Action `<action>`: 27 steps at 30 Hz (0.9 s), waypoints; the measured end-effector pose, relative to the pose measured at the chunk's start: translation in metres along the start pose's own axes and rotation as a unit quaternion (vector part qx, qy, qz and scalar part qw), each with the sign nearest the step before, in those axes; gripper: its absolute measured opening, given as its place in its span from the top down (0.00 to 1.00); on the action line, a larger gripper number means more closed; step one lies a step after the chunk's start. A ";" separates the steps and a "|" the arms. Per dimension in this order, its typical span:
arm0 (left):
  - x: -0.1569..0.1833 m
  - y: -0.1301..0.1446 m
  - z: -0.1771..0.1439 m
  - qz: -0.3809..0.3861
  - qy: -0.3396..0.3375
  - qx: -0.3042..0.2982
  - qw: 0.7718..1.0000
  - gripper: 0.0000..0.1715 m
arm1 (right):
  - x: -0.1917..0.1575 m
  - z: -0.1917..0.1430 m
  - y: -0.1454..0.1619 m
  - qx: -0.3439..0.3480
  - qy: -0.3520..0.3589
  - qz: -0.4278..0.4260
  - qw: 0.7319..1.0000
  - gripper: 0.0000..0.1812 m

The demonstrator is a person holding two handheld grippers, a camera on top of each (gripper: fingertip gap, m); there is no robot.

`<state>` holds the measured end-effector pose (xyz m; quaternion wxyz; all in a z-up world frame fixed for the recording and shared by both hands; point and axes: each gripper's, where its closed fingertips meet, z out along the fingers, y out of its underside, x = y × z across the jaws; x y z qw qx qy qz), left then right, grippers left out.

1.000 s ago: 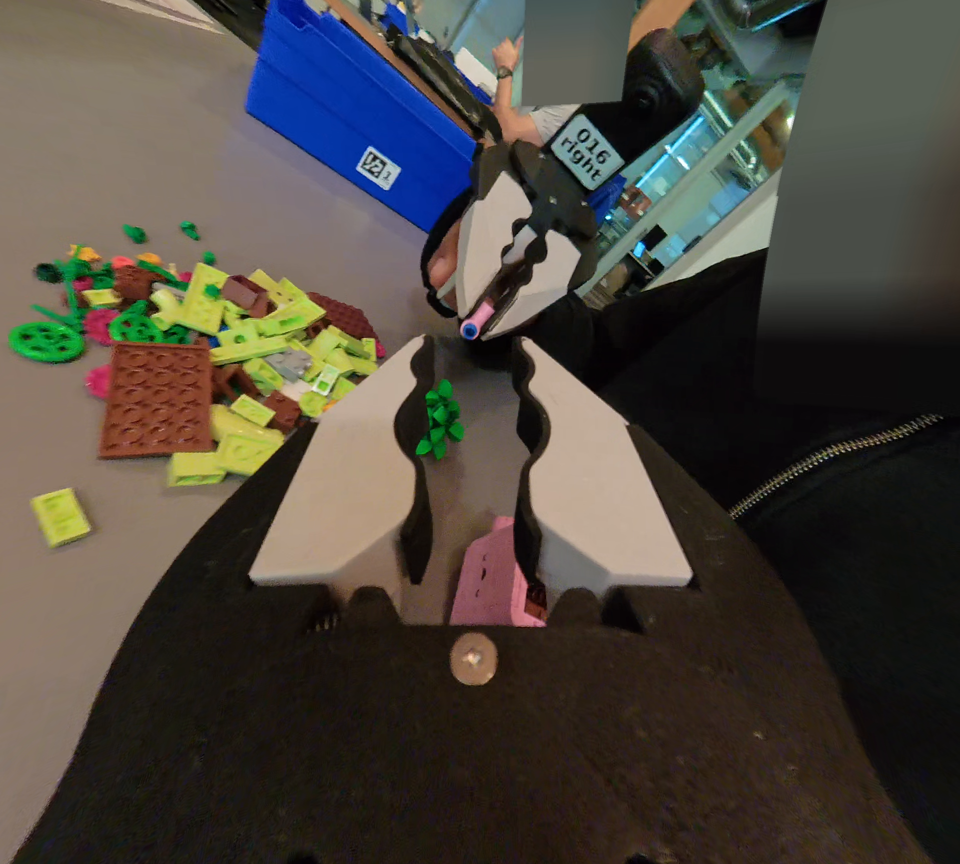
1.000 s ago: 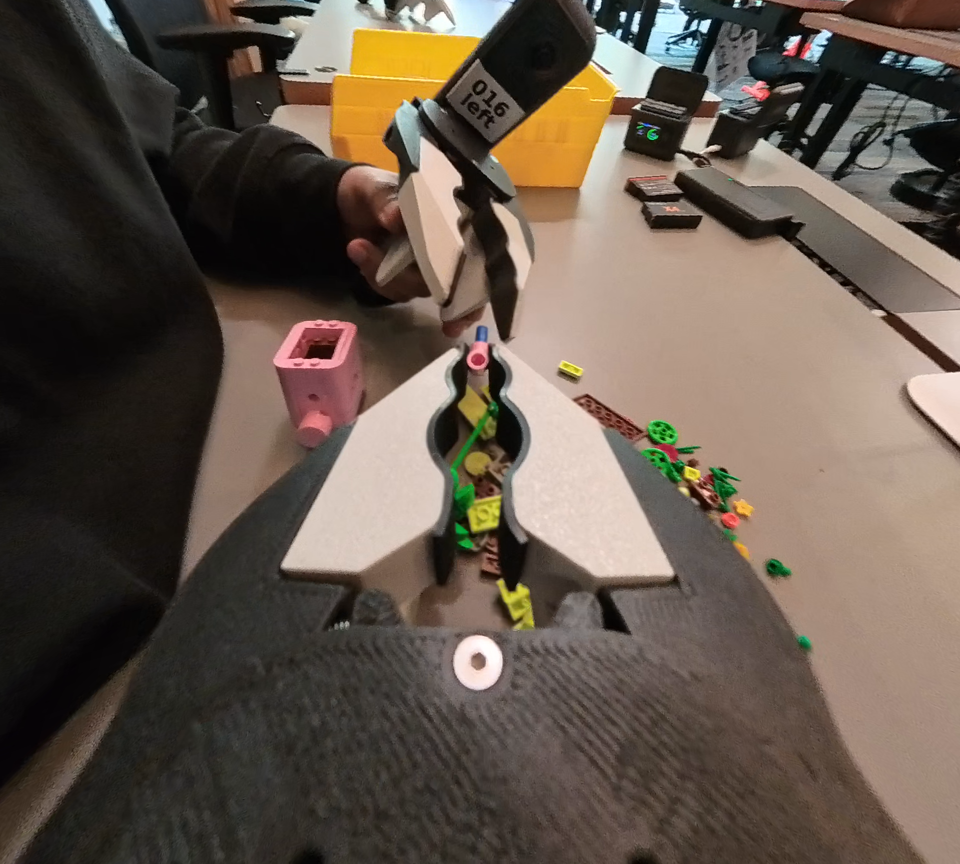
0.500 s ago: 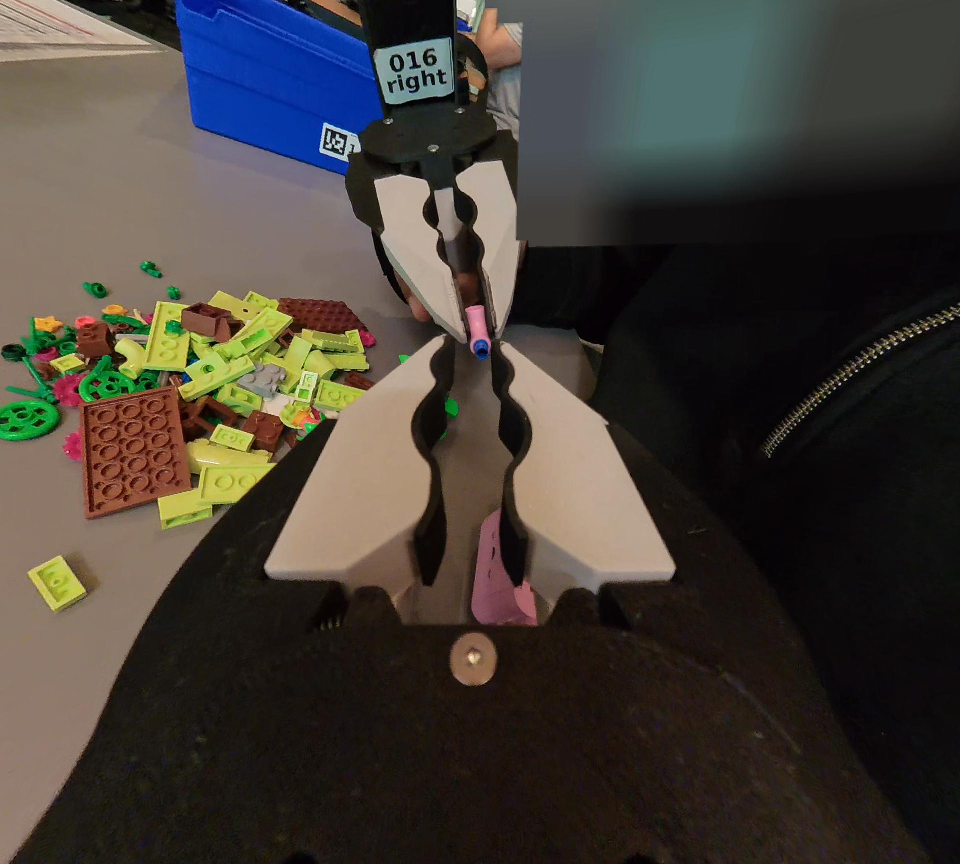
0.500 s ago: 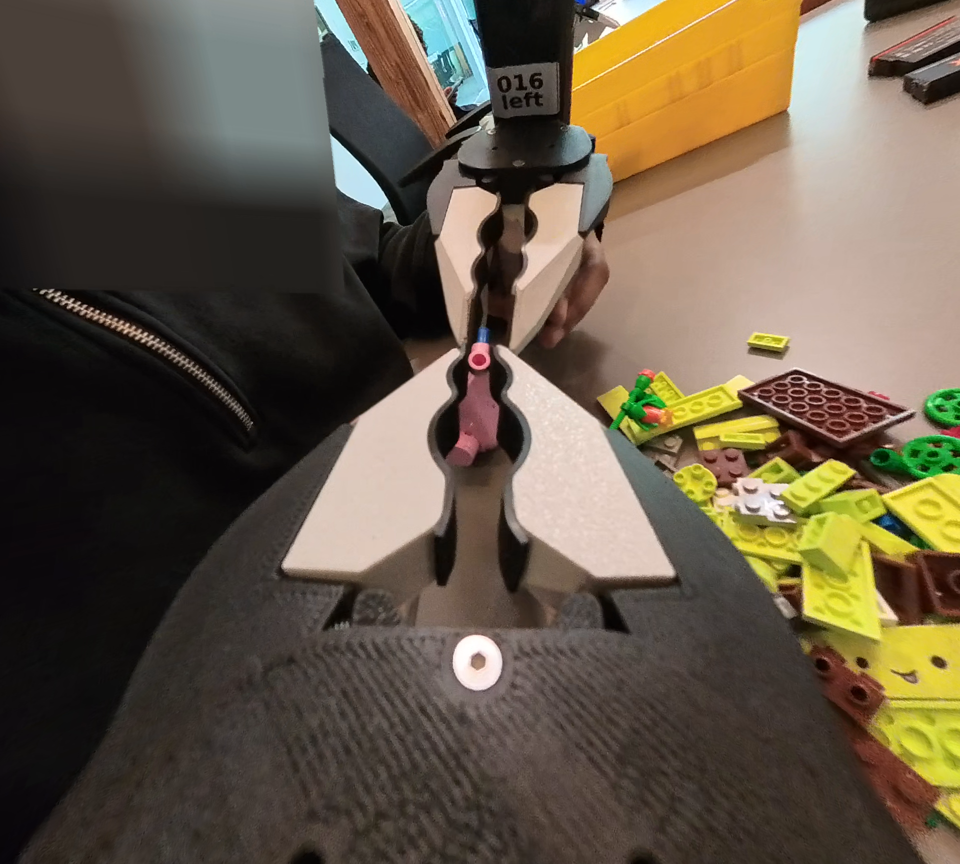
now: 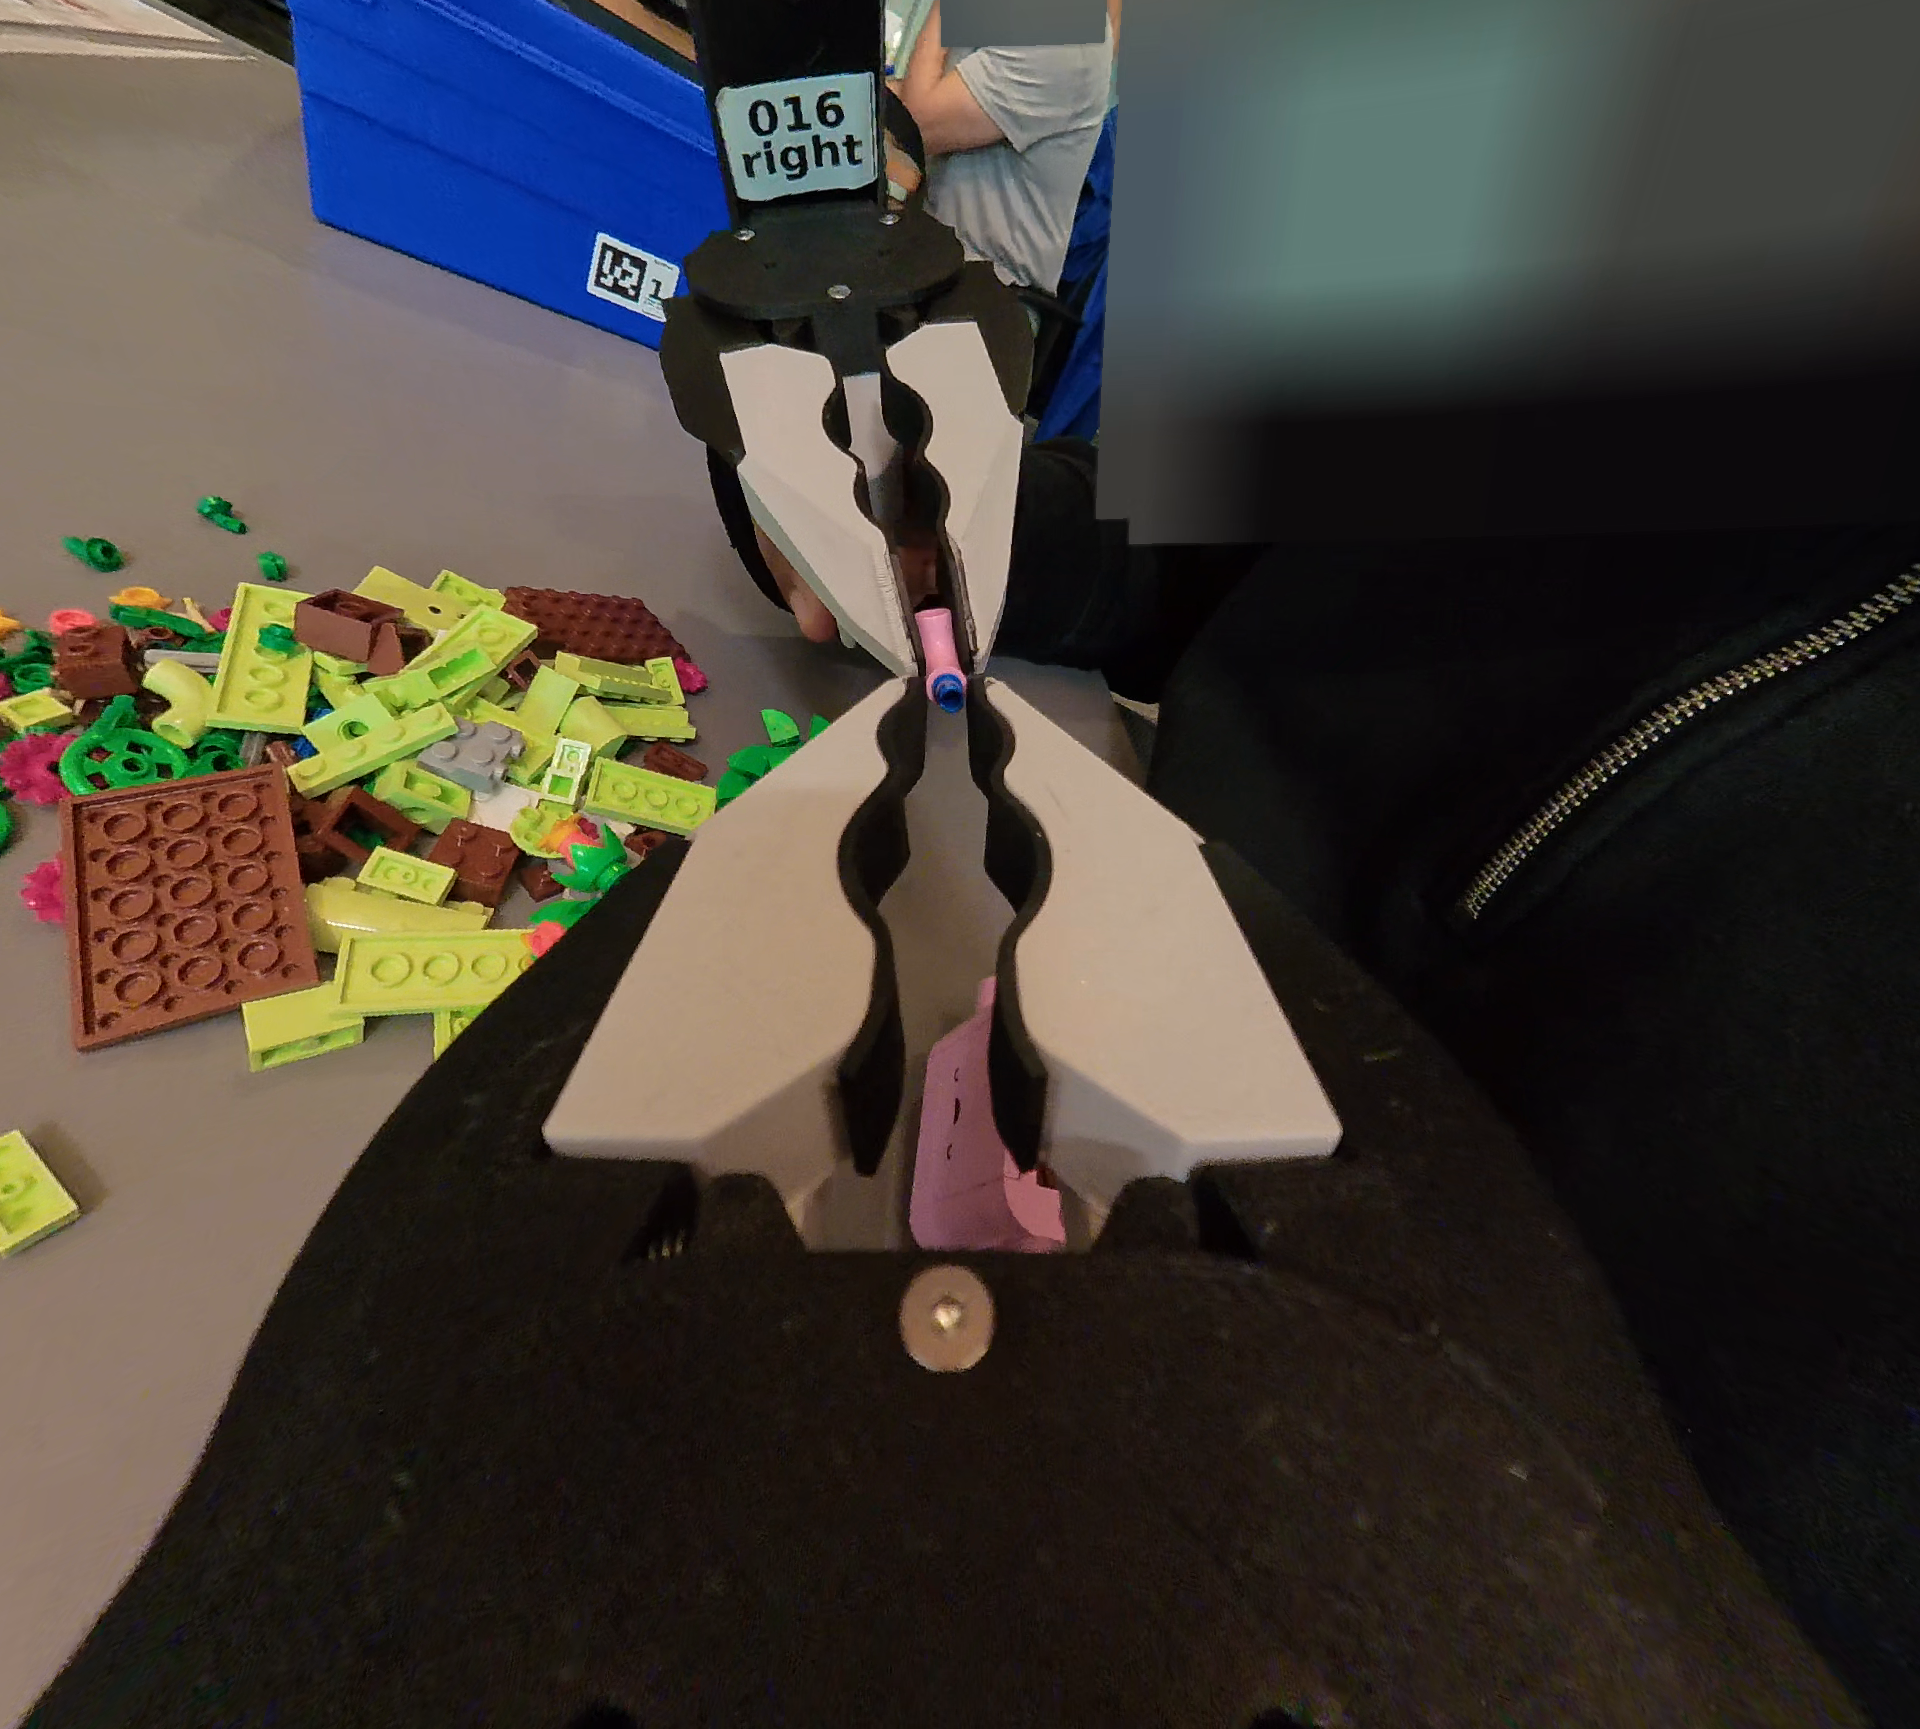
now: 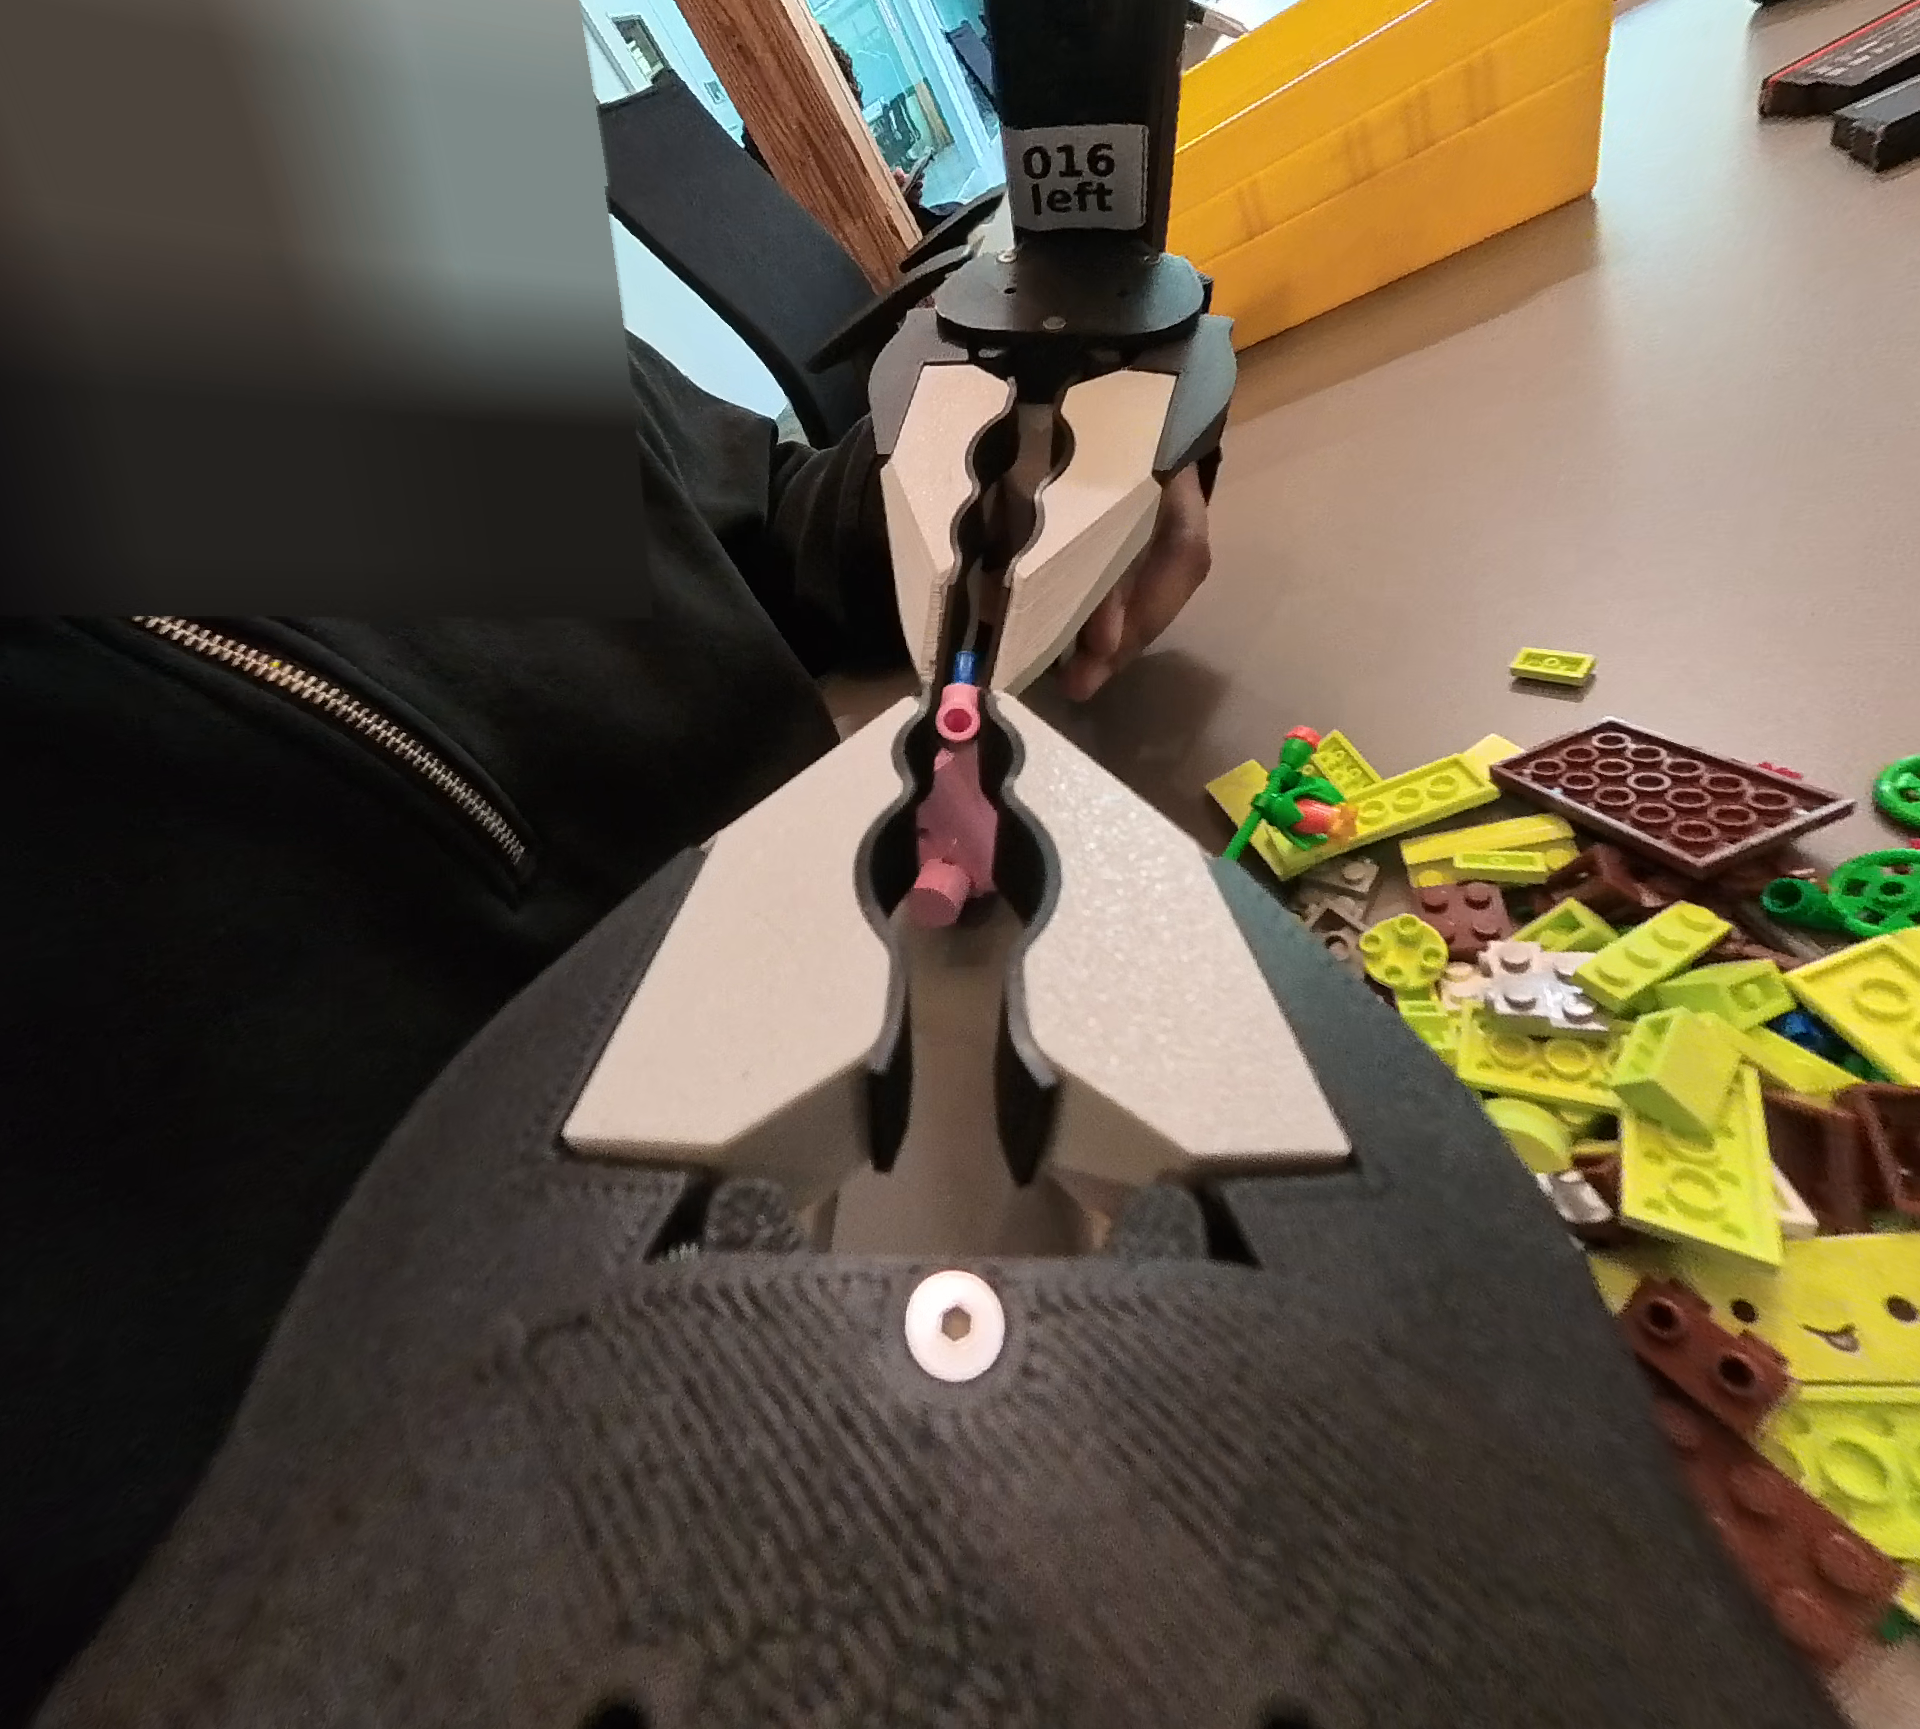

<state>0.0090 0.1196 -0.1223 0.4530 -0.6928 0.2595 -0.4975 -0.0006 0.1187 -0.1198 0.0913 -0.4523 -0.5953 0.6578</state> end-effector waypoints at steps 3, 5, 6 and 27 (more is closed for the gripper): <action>0.001 0.001 0.000 0.004 0.001 -0.001 1.000 0.97 | -0.001 0.001 0.001 -0.002 -0.003 0.002 1.000 0.97; 0.001 0.000 -0.001 0.003 0.003 0.000 1.000 0.97 | -0.001 0.001 0.002 -0.003 -0.004 0.003 1.000 0.97; 0.001 0.000 -0.001 0.005 0.002 0.000 1.000 0.98 | -0.001 0.001 0.002 -0.004 -0.004 0.003 1.000 0.97; 0.006 -0.001 0.003 0.061 -0.025 -0.022 0.998 0.99 | -0.007 -0.004 0.002 -0.025 -0.001 -0.016 1.000 0.97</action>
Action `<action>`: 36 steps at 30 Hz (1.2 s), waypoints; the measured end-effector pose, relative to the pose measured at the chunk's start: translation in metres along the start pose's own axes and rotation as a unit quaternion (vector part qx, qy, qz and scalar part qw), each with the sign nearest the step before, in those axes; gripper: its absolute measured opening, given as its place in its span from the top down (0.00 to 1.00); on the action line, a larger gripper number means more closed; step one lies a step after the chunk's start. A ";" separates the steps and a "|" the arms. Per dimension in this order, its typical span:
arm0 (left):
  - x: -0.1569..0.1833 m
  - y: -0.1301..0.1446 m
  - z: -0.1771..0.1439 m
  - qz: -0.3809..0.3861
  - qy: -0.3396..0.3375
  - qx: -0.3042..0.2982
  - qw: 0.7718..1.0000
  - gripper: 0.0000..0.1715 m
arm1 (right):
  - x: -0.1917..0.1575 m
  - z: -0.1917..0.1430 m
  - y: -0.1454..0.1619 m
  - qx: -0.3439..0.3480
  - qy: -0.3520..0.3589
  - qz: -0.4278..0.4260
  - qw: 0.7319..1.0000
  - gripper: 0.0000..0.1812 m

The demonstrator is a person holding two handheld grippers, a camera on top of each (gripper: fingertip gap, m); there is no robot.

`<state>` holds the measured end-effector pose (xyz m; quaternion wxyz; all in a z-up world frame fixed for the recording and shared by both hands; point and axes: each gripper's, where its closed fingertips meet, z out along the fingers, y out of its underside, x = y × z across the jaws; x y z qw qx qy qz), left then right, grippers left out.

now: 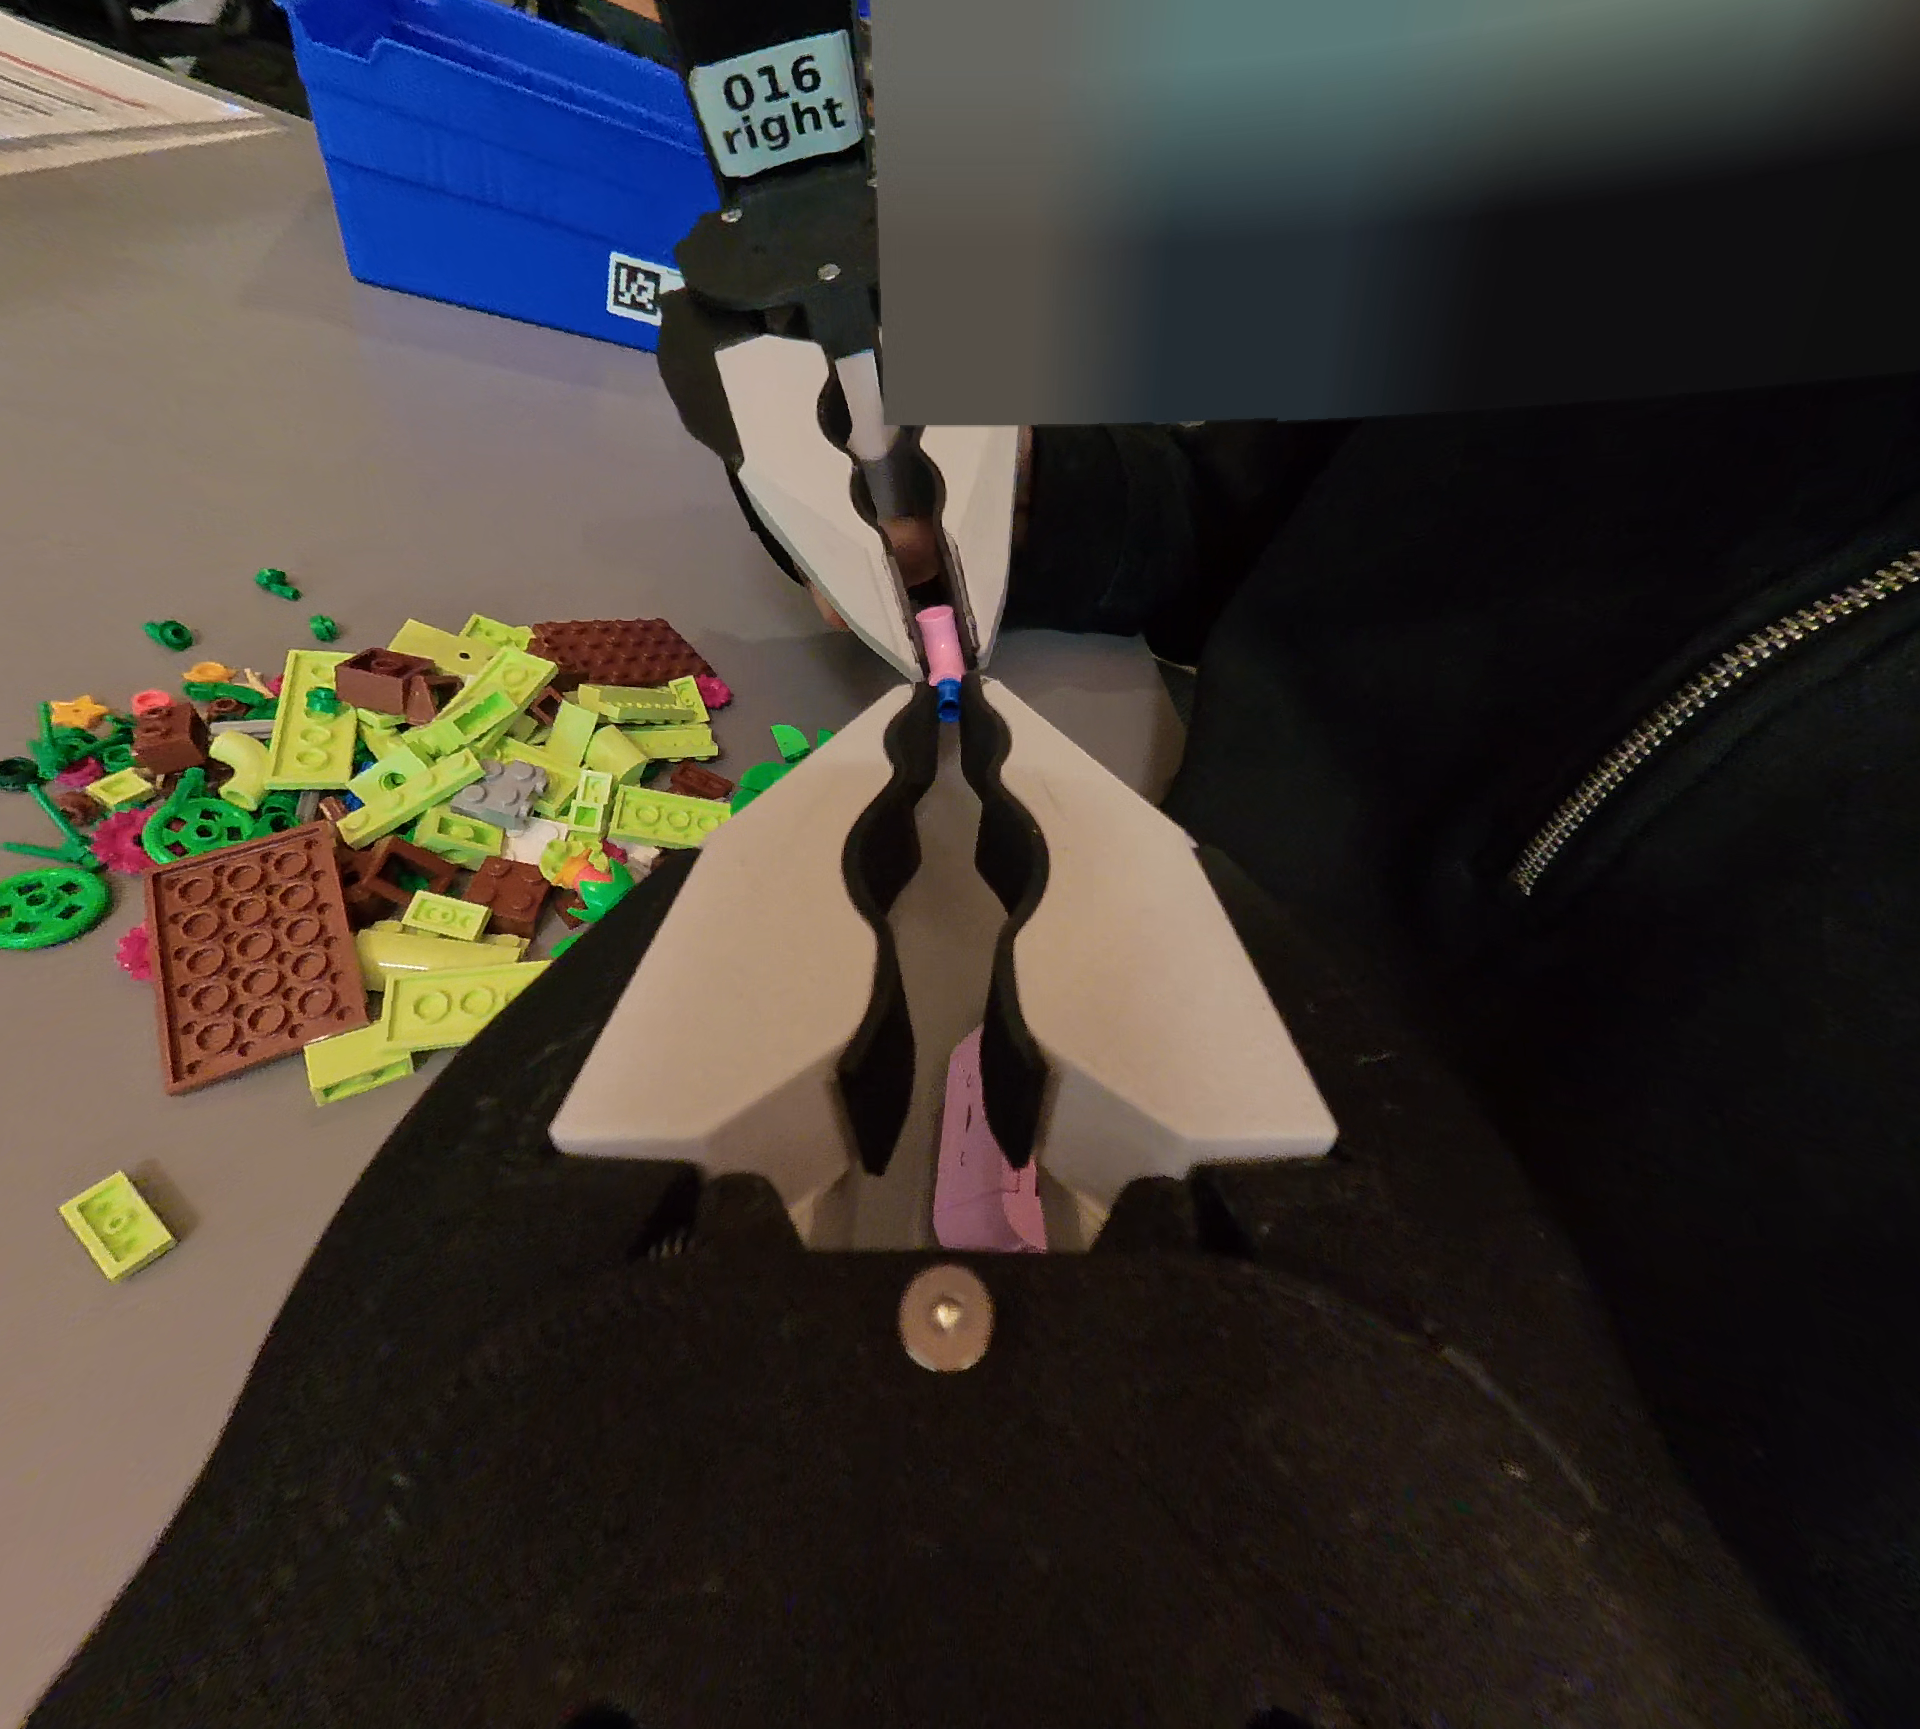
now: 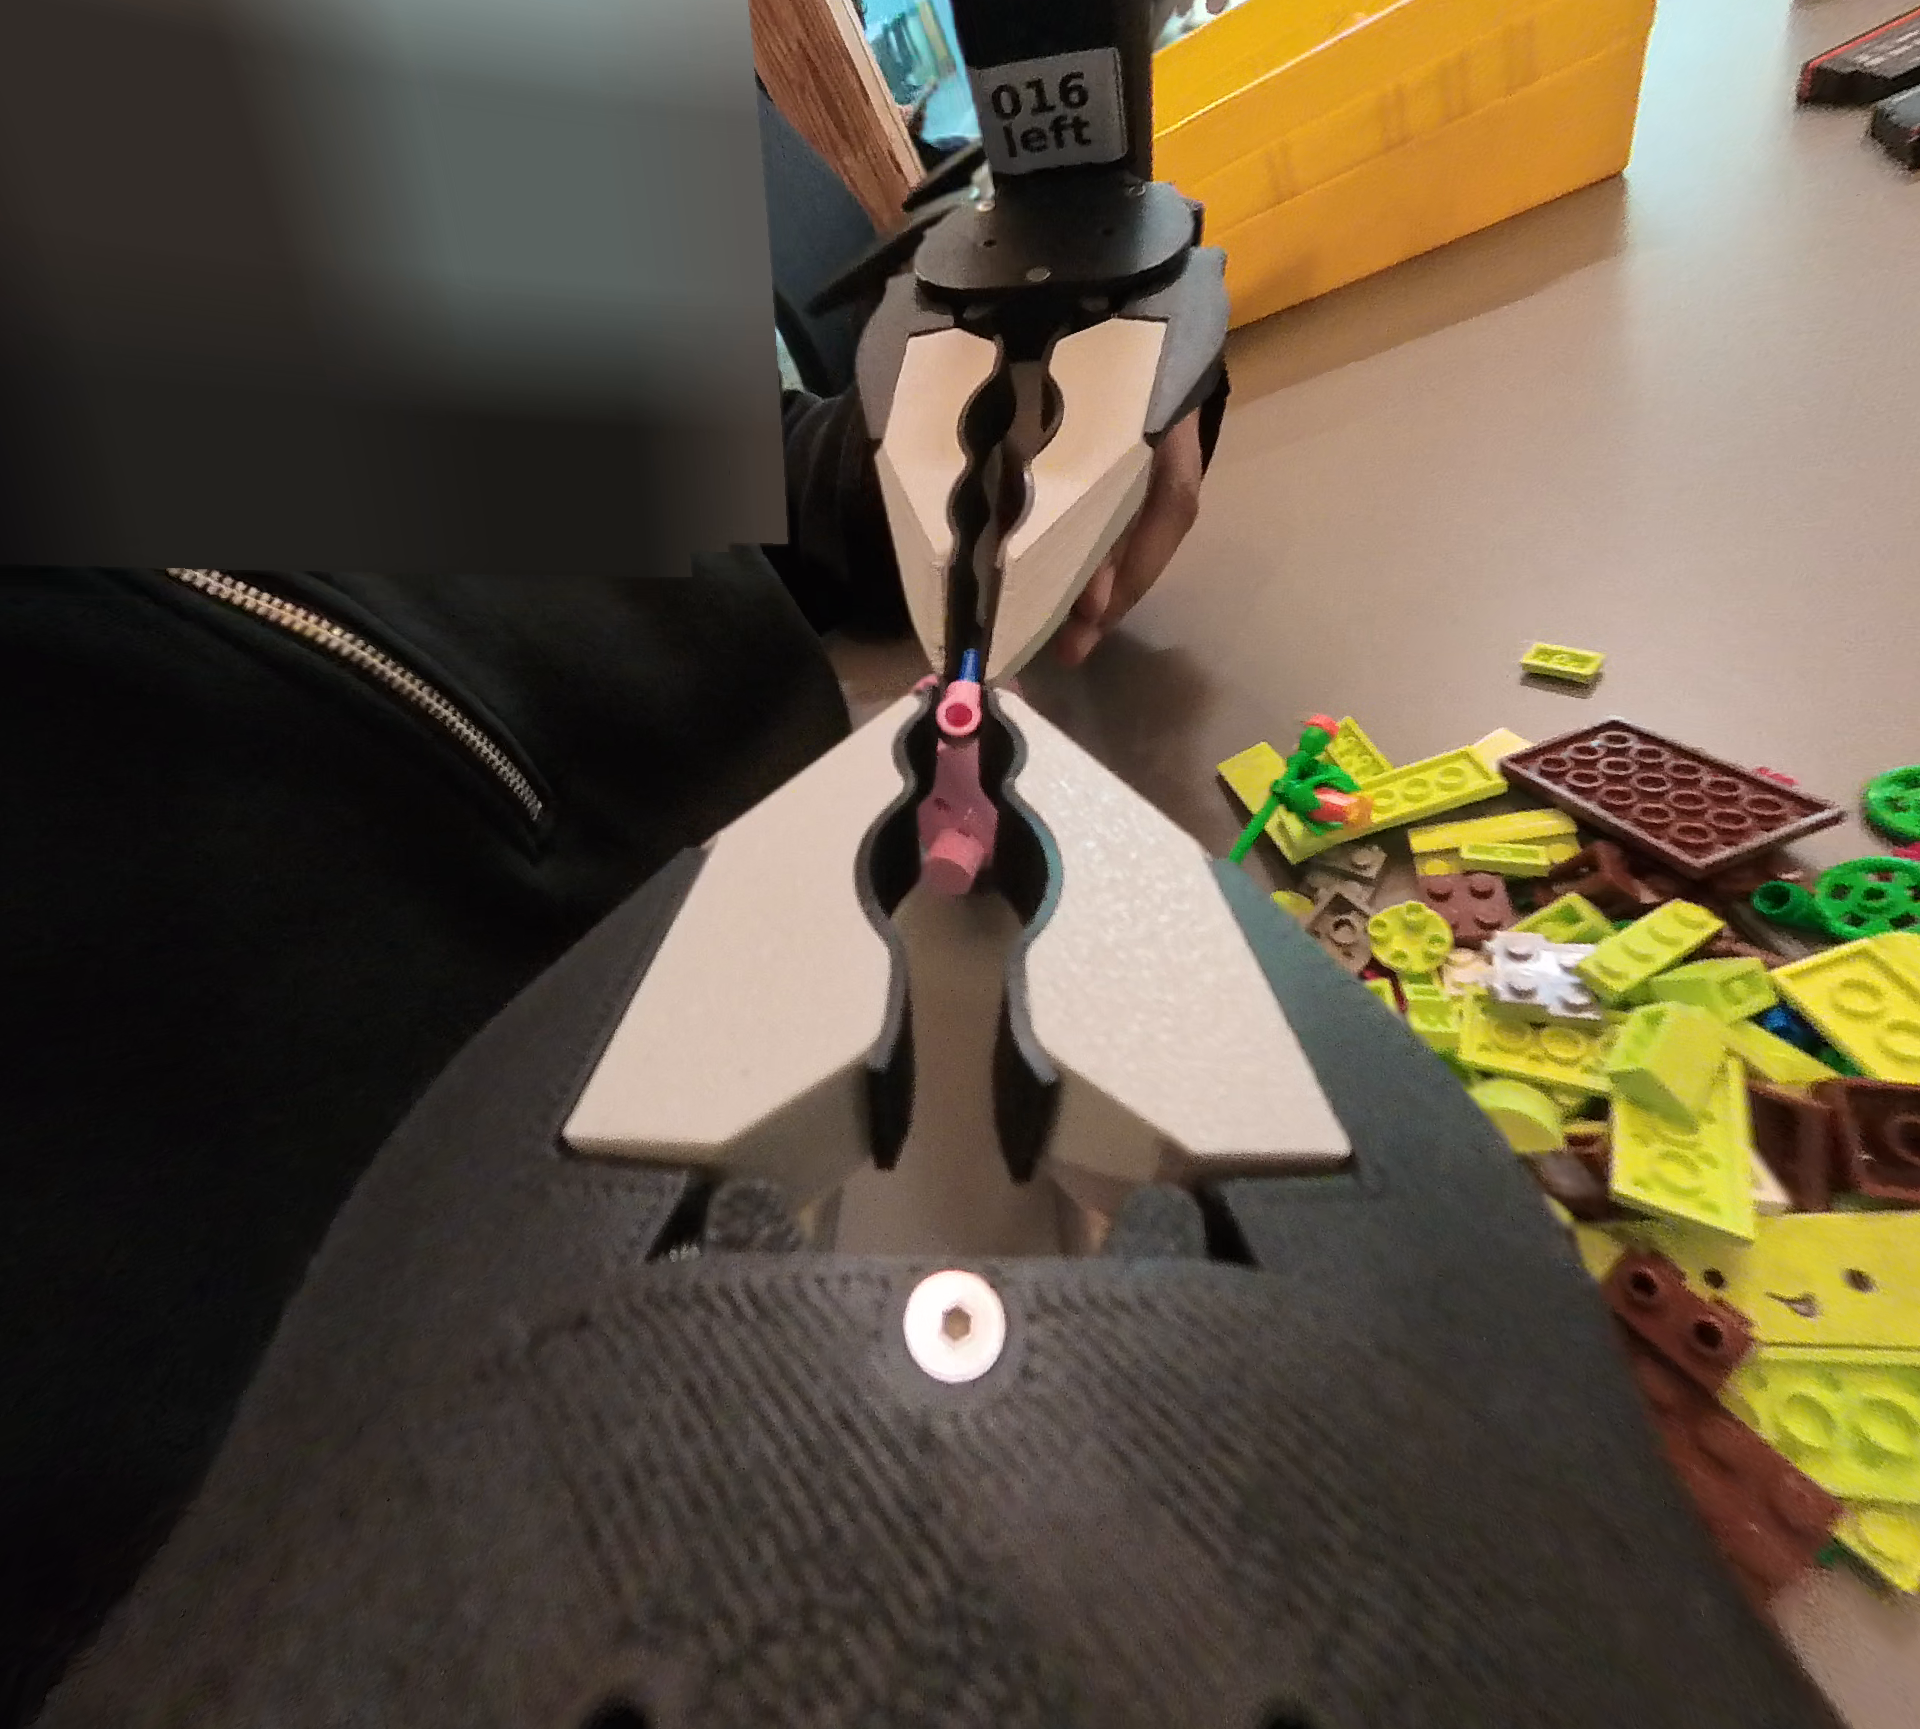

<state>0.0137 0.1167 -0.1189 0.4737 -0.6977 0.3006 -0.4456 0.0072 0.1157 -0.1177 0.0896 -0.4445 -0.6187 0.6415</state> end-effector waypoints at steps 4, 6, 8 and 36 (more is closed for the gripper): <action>0.000 0.002 0.001 0.002 -0.003 -0.009 1.000 0.99 | -0.001 0.000 0.004 -0.024 0.023 -0.046 0.998 0.96; -0.001 0.004 0.001 0.005 -0.006 -0.014 1.000 0.99 | 0.001 0.000 0.007 -0.037 0.037 -0.063 0.997 0.96; -0.001 0.005 0.002 0.003 -0.004 -0.018 1.000 0.99 | 0.001 -0.001 0.008 -0.047 0.046 -0.075 0.995 0.96; -0.018 -0.001 -0.008 0.036 -0.054 -0.008 0.998 0.88 | 0.020 -0.027 0.006 -0.066 0.121 -0.095 0.986 0.97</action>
